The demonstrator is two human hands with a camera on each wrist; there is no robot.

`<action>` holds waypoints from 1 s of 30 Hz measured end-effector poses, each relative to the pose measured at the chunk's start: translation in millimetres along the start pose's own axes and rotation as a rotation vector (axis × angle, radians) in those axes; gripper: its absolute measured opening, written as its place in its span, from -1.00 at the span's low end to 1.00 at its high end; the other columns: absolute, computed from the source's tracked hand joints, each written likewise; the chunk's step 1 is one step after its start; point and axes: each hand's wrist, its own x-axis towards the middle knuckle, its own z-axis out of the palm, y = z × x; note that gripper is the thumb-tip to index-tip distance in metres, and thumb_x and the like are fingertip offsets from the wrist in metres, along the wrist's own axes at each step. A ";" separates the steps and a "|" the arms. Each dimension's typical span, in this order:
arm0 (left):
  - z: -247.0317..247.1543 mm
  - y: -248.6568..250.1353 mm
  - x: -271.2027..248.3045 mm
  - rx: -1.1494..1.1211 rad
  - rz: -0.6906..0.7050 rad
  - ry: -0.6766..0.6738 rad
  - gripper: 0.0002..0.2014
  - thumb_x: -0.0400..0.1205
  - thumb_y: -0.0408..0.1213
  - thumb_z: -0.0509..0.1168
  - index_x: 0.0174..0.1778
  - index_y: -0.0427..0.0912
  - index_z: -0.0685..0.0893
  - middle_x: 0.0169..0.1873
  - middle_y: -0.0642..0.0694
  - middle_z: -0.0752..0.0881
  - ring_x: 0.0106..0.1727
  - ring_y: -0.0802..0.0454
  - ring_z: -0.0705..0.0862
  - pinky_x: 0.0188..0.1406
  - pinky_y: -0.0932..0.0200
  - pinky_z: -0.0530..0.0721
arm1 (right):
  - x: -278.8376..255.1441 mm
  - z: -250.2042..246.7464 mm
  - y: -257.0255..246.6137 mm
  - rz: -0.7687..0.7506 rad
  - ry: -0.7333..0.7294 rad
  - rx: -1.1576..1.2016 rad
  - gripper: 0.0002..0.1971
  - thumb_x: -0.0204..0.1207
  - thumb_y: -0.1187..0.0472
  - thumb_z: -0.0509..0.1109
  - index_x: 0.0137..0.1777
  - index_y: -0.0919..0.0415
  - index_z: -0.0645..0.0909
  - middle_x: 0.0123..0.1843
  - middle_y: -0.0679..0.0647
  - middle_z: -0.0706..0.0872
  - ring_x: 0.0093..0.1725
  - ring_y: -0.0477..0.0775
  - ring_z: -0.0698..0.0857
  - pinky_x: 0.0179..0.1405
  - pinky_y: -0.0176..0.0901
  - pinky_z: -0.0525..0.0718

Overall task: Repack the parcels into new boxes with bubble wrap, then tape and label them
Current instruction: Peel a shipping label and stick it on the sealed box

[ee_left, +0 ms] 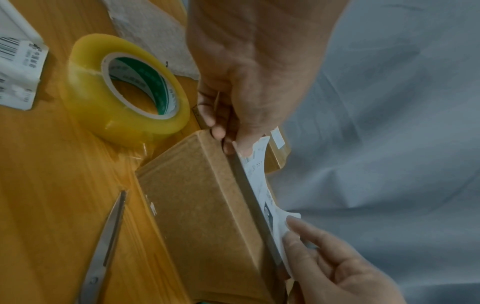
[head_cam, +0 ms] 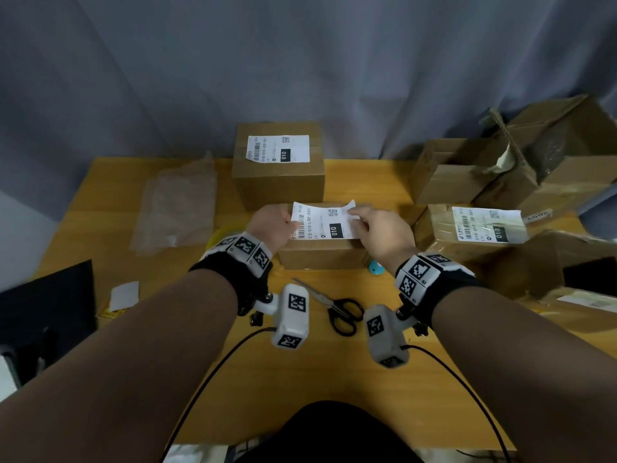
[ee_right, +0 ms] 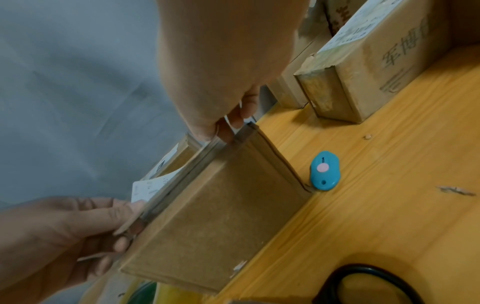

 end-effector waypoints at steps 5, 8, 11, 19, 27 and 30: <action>1.3 1.4 3.7 -0.016 0.005 0.017 -0.77 0.64 -0.22 0.32 0.06 -0.34 0.67 0.11 -0.21 0.73 0.10 -0.07 0.70 -0.14 0.22 0.57 | 0.1 -5.5 -1.2 -0.001 0.004 -0.019 -0.63 0.69 0.06 0.21 0.47 0.01 0.50 0.26 0.13 0.70 0.26 0.21 0.62 0.12 0.01 0.62; 2.3 0.0 6.0 0.011 0.009 0.010 -0.77 0.64 -0.20 0.31 0.02 -0.33 0.70 0.06 -0.20 0.75 0.04 -0.06 0.71 -0.17 0.20 0.58 | 0.3 -5.1 -2.5 -0.005 -0.005 -0.050 -0.62 0.68 0.06 0.21 0.48 0.01 0.48 0.26 0.11 0.70 0.25 0.19 0.63 0.10 0.01 0.64; 2.3 1.5 6.0 0.059 0.034 -0.006 -0.76 0.65 -0.22 0.29 -0.01 -0.34 0.72 0.00 -0.21 0.77 0.01 -0.09 0.72 -0.13 0.13 0.64 | 2.2 -4.8 -3.4 -0.013 -0.019 -0.095 -0.62 0.68 0.10 0.20 0.48 0.01 0.47 0.23 0.11 0.70 0.22 0.18 0.64 0.04 0.01 0.66; 4.1 2.9 7.3 0.078 0.054 -0.020 -0.79 0.65 -0.28 0.25 -0.12 -0.33 0.72 -0.04 -0.23 0.77 -0.02 -0.12 0.73 -0.11 0.06 0.66 | 5.6 -3.3 -4.2 -0.006 -0.030 -0.126 -0.61 0.67 0.11 0.20 0.50 0.01 0.44 0.21 0.12 0.70 0.21 0.18 0.64 -0.01 -0.01 0.63; 5.6 2.1 8.8 0.065 0.056 -0.012 -0.78 0.66 -0.26 0.26 0.00 -0.36 0.70 0.01 -0.21 0.75 0.04 -0.12 0.71 -0.04 0.08 0.65 | 0.9 -8.1 -19.2 -0.285 0.096 -0.381 -0.55 0.70 -0.01 0.04 0.49 0.15 0.42 0.32 0.13 0.55 0.33 0.17 0.49 0.25 0.01 0.42; 5.1 2.3 7.8 0.055 0.079 0.011 -0.80 0.65 -0.27 0.27 -0.02 -0.36 0.67 -0.05 -0.23 0.72 0.04 -0.15 0.69 -0.11 0.11 0.55 | 6.0 8.8 -37.0 -0.485 -0.084 -0.498 -0.22 0.64 -0.30 -0.15 0.68 0.24 -0.04 0.71 0.17 0.04 0.69 0.16 0.01 0.64 0.10 -0.17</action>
